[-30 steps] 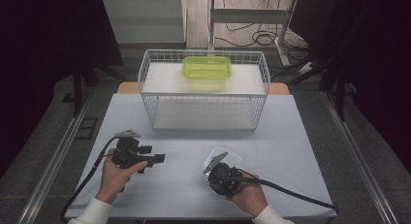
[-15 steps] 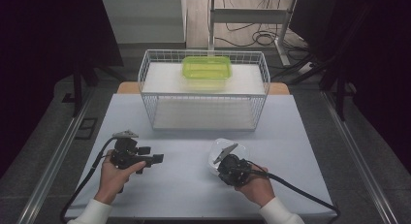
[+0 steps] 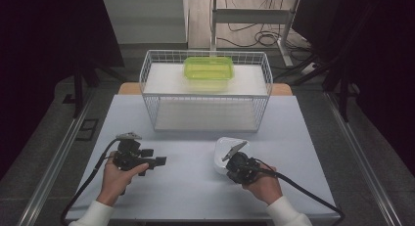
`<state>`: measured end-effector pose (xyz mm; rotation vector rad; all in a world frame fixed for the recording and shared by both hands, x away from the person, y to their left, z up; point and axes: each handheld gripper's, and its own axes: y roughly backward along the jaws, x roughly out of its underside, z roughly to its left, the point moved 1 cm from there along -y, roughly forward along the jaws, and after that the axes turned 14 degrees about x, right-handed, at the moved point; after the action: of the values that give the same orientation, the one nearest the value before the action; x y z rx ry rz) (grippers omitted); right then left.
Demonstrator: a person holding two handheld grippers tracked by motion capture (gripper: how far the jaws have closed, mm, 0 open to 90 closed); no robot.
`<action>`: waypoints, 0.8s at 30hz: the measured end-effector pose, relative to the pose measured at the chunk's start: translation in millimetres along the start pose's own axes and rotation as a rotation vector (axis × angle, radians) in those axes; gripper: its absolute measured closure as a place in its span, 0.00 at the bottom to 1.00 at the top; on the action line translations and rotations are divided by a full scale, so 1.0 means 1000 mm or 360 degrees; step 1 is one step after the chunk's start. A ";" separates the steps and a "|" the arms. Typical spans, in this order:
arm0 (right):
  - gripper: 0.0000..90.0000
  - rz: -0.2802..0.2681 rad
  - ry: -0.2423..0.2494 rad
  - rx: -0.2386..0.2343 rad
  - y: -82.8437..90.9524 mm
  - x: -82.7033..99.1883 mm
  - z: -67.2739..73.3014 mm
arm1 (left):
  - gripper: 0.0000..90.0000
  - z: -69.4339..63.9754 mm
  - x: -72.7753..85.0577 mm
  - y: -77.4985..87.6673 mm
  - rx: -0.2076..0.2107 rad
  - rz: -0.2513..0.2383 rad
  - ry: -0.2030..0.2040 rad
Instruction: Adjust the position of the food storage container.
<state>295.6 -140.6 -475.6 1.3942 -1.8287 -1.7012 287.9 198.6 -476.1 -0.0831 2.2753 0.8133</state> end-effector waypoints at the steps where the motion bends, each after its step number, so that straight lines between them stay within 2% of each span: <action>1: 0.99 0.0004 0.0000 0.0002 0.001 0.000 0.000 | 0.30 0.000 0.000 0.000 -0.0001 0.0000 -0.0001; 5: 0.99 -0.0077 -0.0008 -0.0070 0.019 -0.002 0.000 | 0.30 0.000 0.000 0.000 -0.0006 0.0002 -0.0002; 7: 0.99 -0.0132 -0.0042 -0.0047 0.030 -0.003 -0.009 | 0.30 0.000 0.000 -0.001 -0.0004 0.0008 -0.0002; 12: 0.99 -0.0226 -0.0201 0.0030 0.046 0.002 -0.040 | 0.30 -0.001 0.000 -0.001 -0.0003 0.0005 -0.0004; 14: 0.99 -0.0249 -0.0278 0.0121 0.051 0.006 -0.058 | 0.30 -0.002 0.000 -0.001 -0.0005 0.0005 -0.0007; 16: 0.99 -0.0240 -0.0342 0.0171 0.049 0.009 -0.071 | 0.30 -0.002 0.000 -0.001 -0.0005 0.0011 -0.0006; 19: 0.99 -0.0184 -0.0441 0.0186 0.036 0.017 -0.088 | 0.30 -0.003 0.001 -0.003 -0.0005 0.0023 -0.0012; 22: 0.99 -0.0109 -0.0468 0.0233 0.020 0.024 -0.097 | 0.30 -0.003 0.000 -0.003 -0.0038 0.0042 -0.0036; 24: 0.99 -0.0069 -0.0473 0.0234 0.011 0.025 -0.098 | 0.30 -0.003 0.001 -0.003 -0.0050 0.0047 -0.0039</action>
<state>351.3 -221.8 -449.2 1.2995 -2.1337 -1.9164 286.8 194.5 -476.7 -0.0538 2.2461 0.8608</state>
